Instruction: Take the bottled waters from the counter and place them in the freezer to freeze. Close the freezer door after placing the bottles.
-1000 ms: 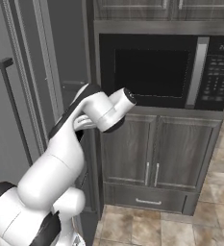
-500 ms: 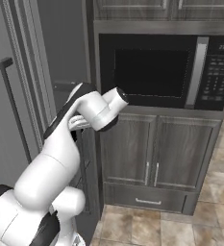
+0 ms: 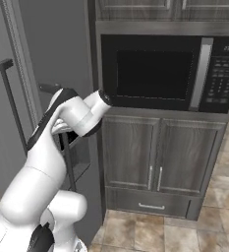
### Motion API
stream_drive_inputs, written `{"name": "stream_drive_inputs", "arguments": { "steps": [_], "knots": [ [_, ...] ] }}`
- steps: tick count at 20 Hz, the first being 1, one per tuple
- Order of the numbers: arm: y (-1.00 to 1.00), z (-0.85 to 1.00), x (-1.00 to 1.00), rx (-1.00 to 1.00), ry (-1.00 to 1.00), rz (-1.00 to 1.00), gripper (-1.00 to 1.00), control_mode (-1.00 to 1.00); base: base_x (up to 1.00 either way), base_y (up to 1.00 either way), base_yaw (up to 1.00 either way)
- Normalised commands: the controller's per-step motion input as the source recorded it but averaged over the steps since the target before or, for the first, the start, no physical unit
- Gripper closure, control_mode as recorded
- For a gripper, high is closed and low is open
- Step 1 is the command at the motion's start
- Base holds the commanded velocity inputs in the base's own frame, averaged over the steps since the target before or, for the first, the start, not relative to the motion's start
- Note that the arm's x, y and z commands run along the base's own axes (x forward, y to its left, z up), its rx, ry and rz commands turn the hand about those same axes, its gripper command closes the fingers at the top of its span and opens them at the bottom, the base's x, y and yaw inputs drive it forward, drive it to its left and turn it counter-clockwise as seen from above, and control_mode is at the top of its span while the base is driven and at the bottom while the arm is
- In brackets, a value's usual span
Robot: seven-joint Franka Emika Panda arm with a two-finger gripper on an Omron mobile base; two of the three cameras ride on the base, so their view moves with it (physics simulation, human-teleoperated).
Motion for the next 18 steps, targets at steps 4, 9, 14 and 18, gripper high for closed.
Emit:
{"name": "stream_drive_inputs", "arguments": {
  "steps": [4, 9, 14, 18],
  "knots": [
    [0.5, 0.0, 0.05, 0.0, 0.0, -0.03, -1.0, -1.0, 0.0, 0.0, 0.0],
    [0.33, 0.0, 0.17, 0.0, 0.0, -0.03, -1.0, -1.0, 0.0, 0.0, 0.0],
    [0.29, 0.0, 0.27, 0.0, 0.0, -0.09, -1.0, -1.0, 0.0, 0.0, 0.0],
    [0.25, 0.0, 0.29, 0.0, 0.0, -0.07, -1.0, -1.0, 0.0, 0.0, 0.0]
  ]
}}
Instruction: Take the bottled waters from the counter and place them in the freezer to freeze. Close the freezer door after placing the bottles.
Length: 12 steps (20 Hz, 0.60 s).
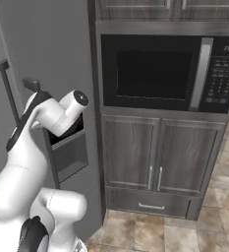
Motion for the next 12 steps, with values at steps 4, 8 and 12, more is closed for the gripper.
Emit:
{"name": "stream_drive_inputs", "arguments": {
  "steps": [4, 8, 12],
  "knots": [
    [0.32, 0.0, 0.19, 0.0, 0.0, -0.1, -1.0, -1.0, 0.0, 0.0, 0.0],
    [0.28, 0.0, 0.18, 0.0, 0.0, -0.11, -1.0, -1.0, 0.0, 0.0, 0.0],
    [0.28, 0.0, 0.17, 0.0, 0.0, -0.11, -1.0, -1.0, 0.0, 0.0, 0.0]
  ]
}}
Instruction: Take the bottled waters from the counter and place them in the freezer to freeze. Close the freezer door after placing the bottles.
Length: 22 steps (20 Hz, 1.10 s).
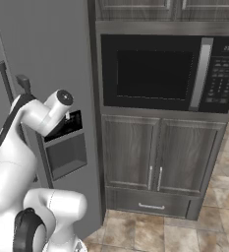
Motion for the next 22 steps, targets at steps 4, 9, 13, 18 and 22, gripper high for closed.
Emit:
{"name": "stream_drive_inputs", "arguments": {
  "steps": [4, 9, 13, 18, 22],
  "knots": [
    [0.2, 0.0, 0.2, 0.0, 0.0, -0.1, -1.0, -1.0, 0.0, 0.0, 0.0],
    [0.01, 0.0, 0.17, 0.0, 0.0, -0.06, -1.0, -1.0, 0.0, 0.0, 0.0],
    [0.01, 0.0, 0.14, 0.0, 0.0, -0.04, -1.0, -1.0, 0.0, 0.0, 0.0],
    [0.19, 0.0, 0.22, 0.0, -0.01, -0.07, -1.0, -1.0, 0.0, 0.0, 0.0],
    [0.17, 0.0, 0.23, 0.0, 0.0, -0.07, -1.0, -1.0, 0.0, 0.0, 0.0]
  ]
}}
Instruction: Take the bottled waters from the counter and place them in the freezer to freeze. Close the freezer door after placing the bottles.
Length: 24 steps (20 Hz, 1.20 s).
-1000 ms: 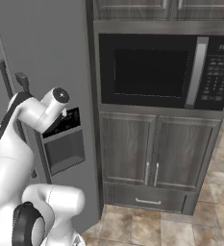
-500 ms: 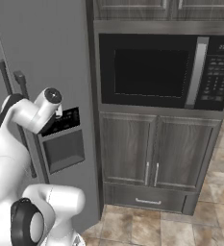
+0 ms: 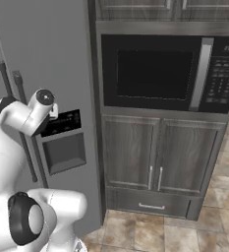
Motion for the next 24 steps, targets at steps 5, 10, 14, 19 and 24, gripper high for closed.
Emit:
{"name": "stream_drive_inputs", "arguments": {
  "steps": [5, 10, 14, 19, 24],
  "knots": [
    [0.12, 0.0, 0.28, 0.0, 0.0, -0.07, -1.0, -1.0, 0.0, 0.0, 0.0],
    [0.0, 0.0, 0.39, 0.0, 0.0, -0.05, -1.0, -1.0, 0.0, 0.0, 0.0],
    [0.0, 0.0, 0.34, 0.0, 0.0, -0.02, -1.0, -1.0, 0.0, 0.0, 0.0],
    [0.0, 0.0, 0.25, 0.0, 0.0, -0.01, -1.0, -1.0, 0.0, 0.0, 0.0],
    [0.0, 0.0, 0.25, -0.01, 0.0, -0.01, -1.0, -1.0, 0.0, 0.0, 0.0]
  ]
}}
